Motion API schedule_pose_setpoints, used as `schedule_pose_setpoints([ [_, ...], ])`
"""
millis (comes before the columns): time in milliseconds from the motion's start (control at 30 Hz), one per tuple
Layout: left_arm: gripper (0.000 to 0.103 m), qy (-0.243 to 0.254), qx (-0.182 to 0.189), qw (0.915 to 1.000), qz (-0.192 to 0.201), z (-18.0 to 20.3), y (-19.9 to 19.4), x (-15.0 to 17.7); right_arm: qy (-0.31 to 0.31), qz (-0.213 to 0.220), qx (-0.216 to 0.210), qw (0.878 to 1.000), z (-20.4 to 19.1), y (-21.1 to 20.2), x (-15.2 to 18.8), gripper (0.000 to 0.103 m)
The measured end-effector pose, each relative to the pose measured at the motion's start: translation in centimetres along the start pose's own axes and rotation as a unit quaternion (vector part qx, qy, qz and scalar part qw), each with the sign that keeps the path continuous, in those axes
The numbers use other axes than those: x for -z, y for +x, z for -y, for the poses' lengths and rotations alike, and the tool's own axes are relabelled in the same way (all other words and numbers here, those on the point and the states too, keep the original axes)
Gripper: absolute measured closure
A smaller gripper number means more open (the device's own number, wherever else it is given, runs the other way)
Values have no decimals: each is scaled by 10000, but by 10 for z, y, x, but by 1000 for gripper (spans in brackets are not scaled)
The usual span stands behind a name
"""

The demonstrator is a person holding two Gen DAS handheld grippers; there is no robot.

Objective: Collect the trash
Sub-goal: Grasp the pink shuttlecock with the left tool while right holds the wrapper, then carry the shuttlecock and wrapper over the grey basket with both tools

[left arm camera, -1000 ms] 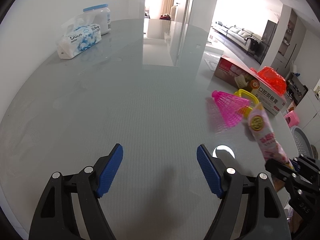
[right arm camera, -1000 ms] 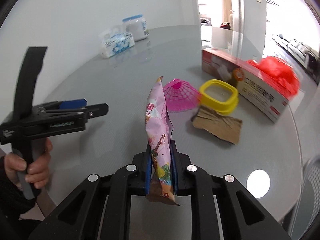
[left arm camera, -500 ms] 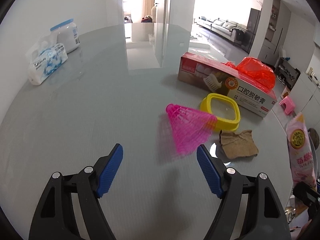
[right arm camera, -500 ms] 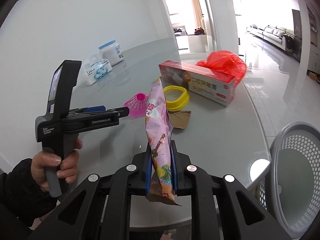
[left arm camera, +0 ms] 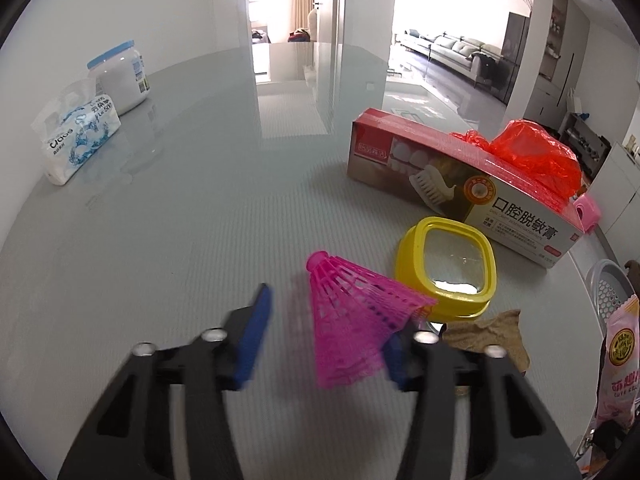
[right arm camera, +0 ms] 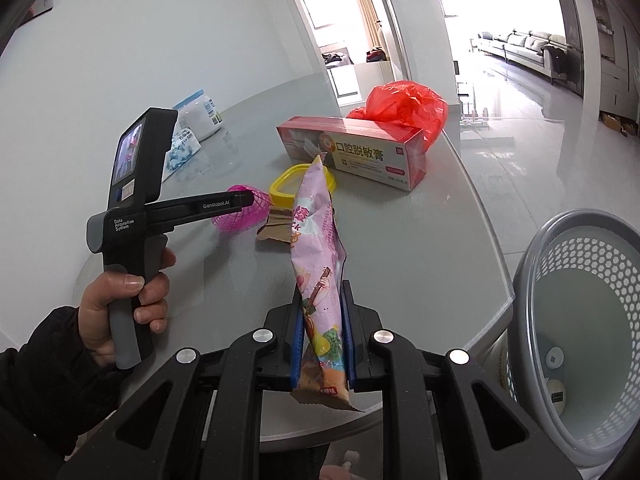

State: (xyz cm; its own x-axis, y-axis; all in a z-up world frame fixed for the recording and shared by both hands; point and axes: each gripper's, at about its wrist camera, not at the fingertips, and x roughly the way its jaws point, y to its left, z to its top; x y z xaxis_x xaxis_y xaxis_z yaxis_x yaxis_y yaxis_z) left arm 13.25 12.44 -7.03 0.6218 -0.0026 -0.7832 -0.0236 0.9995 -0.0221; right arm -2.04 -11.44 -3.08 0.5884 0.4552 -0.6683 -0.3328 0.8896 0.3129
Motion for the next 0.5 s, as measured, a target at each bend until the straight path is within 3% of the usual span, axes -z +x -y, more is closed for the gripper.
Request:
schedule_pose_setpoints([
  [67,90,-25,67,10000,-55,-2,2,1,6,-5,-25,10000,1,1,0,87],
  [167,96,-52,102,9999,98,-5,-5,3,30,-10,-42,10000,2,2,-1,87],
  [500,97,116,220,9989,389,-1,-47,18,117,75,-19,9999,8,-7,2,87],
])
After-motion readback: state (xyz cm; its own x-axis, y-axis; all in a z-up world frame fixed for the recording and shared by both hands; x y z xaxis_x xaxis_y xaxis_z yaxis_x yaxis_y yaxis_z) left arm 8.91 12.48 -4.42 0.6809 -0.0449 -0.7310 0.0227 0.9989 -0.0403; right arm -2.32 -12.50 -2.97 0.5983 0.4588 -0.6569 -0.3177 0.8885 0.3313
